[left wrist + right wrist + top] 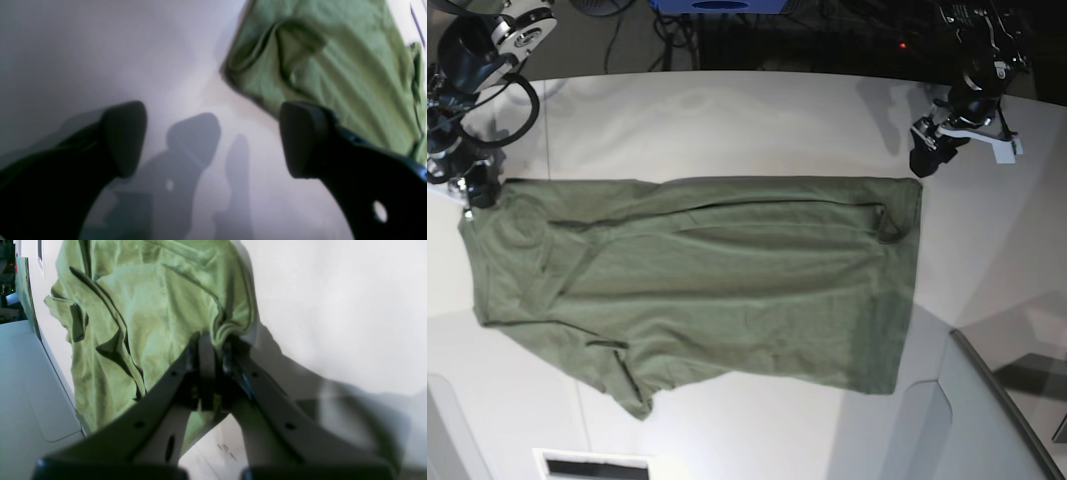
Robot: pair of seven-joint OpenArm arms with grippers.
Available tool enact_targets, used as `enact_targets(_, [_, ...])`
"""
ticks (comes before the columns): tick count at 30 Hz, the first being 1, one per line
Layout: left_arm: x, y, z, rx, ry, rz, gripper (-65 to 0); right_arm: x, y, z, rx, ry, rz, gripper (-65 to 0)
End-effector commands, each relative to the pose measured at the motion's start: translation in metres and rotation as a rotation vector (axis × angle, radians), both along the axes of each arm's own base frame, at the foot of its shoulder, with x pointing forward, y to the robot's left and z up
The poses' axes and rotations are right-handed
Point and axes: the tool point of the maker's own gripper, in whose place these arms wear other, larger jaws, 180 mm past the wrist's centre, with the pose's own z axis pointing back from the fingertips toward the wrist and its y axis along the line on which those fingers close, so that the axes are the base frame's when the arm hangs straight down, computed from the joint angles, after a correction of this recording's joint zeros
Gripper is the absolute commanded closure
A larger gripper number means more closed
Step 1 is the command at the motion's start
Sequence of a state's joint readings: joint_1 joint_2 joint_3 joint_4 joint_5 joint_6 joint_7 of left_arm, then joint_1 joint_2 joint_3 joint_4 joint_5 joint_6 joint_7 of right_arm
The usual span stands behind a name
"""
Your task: Layout the t-shirt on the table in an organized manner, then fold the t-shirt properly
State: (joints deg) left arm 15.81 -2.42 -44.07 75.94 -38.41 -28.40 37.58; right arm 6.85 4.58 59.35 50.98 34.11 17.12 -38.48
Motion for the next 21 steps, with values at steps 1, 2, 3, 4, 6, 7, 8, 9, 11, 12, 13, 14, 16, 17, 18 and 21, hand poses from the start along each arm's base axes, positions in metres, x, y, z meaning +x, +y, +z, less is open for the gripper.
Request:
enact_targets(1, [0.016, -0.005, 0.009, -0.002, -0.061, -0.036, -62.4, -0.008, 0.003, -0.007, 0.003, 0.063, 0.028, -0.8])
enact_targets(2, [0.016, -0.011, 0.005, -0.017, -0.059, -0.056, -62.2, -0.008, 0.003, -0.007, 0.003, 0.063, 0.028, -0.8])
enact_targets(3, [0.015, -0.014, -0.001, -0.034, -0.051, -0.058, -62.2, -0.008, 0.003, -0.007, 0.003, 0.063, 0.028, -0.8])
enact_targets(4, [0.017, -0.015, -0.004, -0.047, -0.049, -0.052, -62.2, -0.008, 0.003, -0.007, 0.003, 0.063, 0.028, -0.8])
enact_targets(6, [0.019, -0.018, -0.011, -0.074, -0.039, -0.041, -62.2, -0.008, 0.003, -0.007, 0.003, 0.063, 0.028, -0.8])
enact_targets(7, [0.019, -0.02, -0.016, -0.087, -0.032, -0.037, -61.5, -0.009, 0.003, -0.008, 0.003, 0.065, 0.028, -0.8])
enact_targets(8, [0.02, -0.021, -0.017, -0.094, -0.03, -0.035, -60.2, -0.009, 0.003, -0.008, 0.003, 0.065, 0.028, -0.8])
enact_targets(9, [0.023, -0.022, -0.018, -0.099, -0.033, -0.033, -57.9, -0.009, 0.003, -0.008, 0.003, 0.065, 0.028, -0.8])
enact_targets(11, [0.026, -0.022, -0.017, -0.101, -0.038, -0.032, -53.5, -0.009, 0.003, -0.008, 0.003, 0.065, 0.028, -0.8])
enact_targets(12, [0.027, -0.022, -0.016, -0.101, -0.041, -0.032, -50.7, -0.009, 0.003, -0.008, 0.003, 0.065, 0.028, -0.8])
enact_targets(13, [0.027, -0.022, -0.016, -0.101, -0.041, -0.032, -48.2, -0.009, 0.003, -0.008, 0.003, 0.065, 0.028, -0.8])
enact_targets(14, [0.028, -0.022, -0.016, -0.101, -0.042, -0.032, -46.6, -0.009, 0.003, -0.008, 0.003, 0.065, 0.028, -0.8])
enact_targets(16, [0.03, -0.019, -0.014, -0.094, -0.059, -0.02, -44.3, -0.009, 0.003, -0.008, 0.003, 0.065, 0.028, -0.8])
enact_targets(17, [0.033, -0.016, -0.012, -0.08, -0.079, -0.006, -44.1, -0.009, 0.003, -0.008, 0.003, 0.065, 0.028, -0.8])
enact_targets(18, [0.033, -0.013, -0.011, -0.065, -0.085, 0.001, -44.1, -0.009, 0.003, -0.008, 0.003, 0.065, 0.028, -0.8])
enact_targets(21, [0.04, -0.013, -0.013, -0.02, -0.074, -0.019, -44.3, -0.009, 0.003, -0.008, 0.003, 0.065, 0.028, -0.8])
